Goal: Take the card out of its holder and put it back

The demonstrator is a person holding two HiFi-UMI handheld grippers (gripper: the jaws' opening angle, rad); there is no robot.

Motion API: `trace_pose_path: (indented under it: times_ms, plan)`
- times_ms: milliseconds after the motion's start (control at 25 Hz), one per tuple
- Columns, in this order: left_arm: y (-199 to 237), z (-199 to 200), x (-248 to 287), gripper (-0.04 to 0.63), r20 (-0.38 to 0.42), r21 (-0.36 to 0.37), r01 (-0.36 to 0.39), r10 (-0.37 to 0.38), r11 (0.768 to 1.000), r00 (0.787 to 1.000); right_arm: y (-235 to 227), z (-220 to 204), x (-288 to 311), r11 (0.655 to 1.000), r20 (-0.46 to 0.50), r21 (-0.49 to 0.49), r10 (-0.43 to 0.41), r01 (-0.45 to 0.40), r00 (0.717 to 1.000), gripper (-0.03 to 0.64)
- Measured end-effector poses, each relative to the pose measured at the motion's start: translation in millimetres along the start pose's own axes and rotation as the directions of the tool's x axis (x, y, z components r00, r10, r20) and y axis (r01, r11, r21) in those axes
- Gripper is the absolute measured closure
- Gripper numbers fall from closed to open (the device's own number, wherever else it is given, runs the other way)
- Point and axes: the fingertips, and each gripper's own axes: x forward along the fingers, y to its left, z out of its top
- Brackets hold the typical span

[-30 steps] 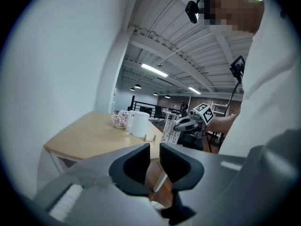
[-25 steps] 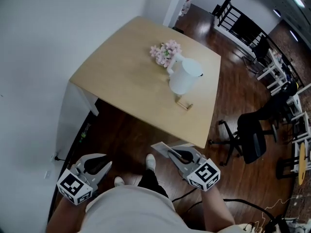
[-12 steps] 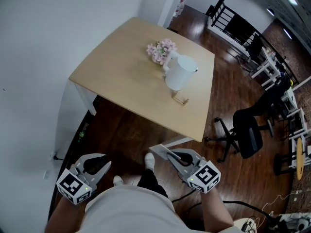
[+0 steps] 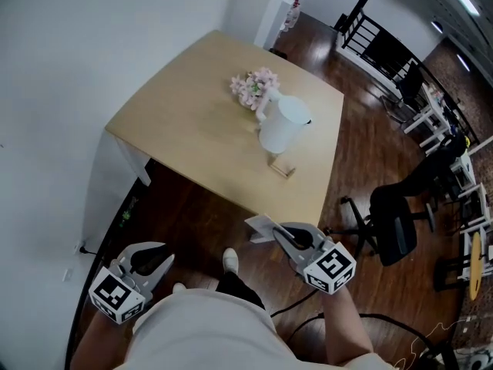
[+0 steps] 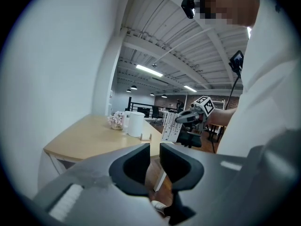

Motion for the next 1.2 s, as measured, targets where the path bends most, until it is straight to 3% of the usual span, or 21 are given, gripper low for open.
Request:
trace_pose_path:
  times_ms: [680,920,1200]
  plan:
    - [15.0,59.0,123.6,0.523,-0.011,-0.058,-0.166,0.166,0.984,0.986,-246.5,-29.0,32.8,1.0,-0.024,-0.021,0.008,-0.008,1.0,0.595]
    - [16.5,68.9,153.3,0.523,-0.017,-0.101,-0.202,0.201,0.974,0.979,-297.7,-59.3,63.6,0.999,-0.062,-0.009,0.037,-0.038,0.997,0.595]
    - [25.5,71.3,165.2,0.523,-0.038,-0.135,-0.242,0.238,0.961,0.97,-316.7,-80.7,92.3,0.997,-0.084,0.009,0.078,-0.077,0.993,0.597]
